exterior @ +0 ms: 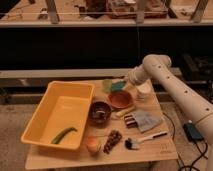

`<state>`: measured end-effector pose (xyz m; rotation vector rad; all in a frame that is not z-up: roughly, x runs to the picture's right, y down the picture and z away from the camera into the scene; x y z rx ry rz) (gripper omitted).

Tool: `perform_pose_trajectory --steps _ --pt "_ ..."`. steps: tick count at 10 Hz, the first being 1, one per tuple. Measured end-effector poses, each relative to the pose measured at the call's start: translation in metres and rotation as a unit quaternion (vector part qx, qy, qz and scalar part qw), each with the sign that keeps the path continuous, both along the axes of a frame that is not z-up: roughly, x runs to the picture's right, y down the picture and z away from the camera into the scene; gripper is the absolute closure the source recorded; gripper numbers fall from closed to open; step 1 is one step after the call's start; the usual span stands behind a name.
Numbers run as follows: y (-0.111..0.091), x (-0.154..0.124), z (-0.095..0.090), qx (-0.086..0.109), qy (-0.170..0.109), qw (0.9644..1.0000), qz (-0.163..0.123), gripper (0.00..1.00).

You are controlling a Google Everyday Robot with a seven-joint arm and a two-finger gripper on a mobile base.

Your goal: Place sponge in plastic cup

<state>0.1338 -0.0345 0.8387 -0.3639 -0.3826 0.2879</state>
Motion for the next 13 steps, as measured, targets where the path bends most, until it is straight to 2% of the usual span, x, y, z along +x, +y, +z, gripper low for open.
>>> perform_pose_trajectory --steps 6,13 --pt "-0.021 0.004 0.007 0.005 0.020 0.9998 -0.002 0.63" --pt "-0.026 0.012 0.017 -0.003 0.020 0.9998 0.009 0.63"
